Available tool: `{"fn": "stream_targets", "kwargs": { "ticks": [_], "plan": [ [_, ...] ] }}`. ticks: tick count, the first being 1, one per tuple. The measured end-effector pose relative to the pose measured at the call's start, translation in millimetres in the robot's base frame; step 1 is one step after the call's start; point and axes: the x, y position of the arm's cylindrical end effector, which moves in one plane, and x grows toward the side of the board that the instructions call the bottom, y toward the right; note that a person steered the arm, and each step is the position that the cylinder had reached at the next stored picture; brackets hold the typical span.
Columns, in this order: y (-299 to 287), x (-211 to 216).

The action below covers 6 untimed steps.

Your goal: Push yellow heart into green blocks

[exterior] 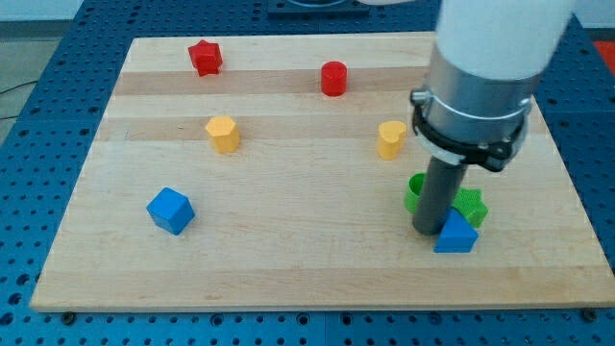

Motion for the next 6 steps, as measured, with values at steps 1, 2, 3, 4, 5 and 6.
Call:
{"fn": "stream_targets", "kwargs": {
  "ticks": [1, 2, 3, 4, 5, 6],
  "plan": [
    [-70, -12],
    [-131, -54],
    [-128, -97],
    [-59, -137],
    [-21, -139],
    [-27, -82]
  ]
}}
